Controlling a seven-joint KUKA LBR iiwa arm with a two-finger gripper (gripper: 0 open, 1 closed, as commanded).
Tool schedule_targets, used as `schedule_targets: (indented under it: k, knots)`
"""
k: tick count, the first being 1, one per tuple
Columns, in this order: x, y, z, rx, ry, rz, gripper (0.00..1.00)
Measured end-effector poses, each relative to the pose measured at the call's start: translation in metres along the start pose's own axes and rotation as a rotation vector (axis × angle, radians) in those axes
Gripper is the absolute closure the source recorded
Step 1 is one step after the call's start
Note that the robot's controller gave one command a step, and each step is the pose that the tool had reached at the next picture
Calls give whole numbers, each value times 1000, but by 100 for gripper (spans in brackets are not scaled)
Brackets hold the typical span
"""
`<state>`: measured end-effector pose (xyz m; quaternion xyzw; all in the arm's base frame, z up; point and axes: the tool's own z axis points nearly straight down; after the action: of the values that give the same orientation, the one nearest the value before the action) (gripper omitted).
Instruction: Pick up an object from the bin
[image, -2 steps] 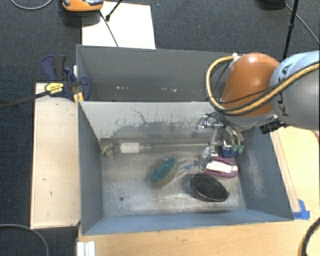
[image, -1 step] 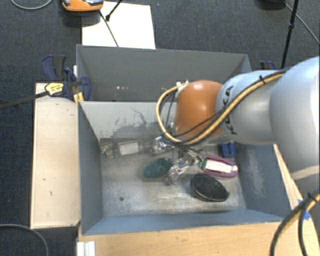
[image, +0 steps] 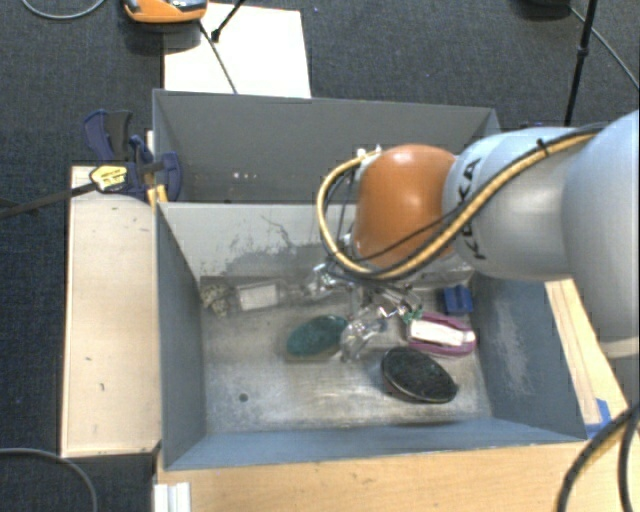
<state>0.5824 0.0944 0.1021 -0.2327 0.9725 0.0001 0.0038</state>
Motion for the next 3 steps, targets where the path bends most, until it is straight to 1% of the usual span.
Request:
schedule_targets:
  k: [1, 2, 3]
  knots:
    - [-2, 1, -26, 0, 0, -19, 0]
    - [-2, 1, 30, -2, 2, -330, 0]
    - [-4, 1, 28, -2, 1, -326, 0]
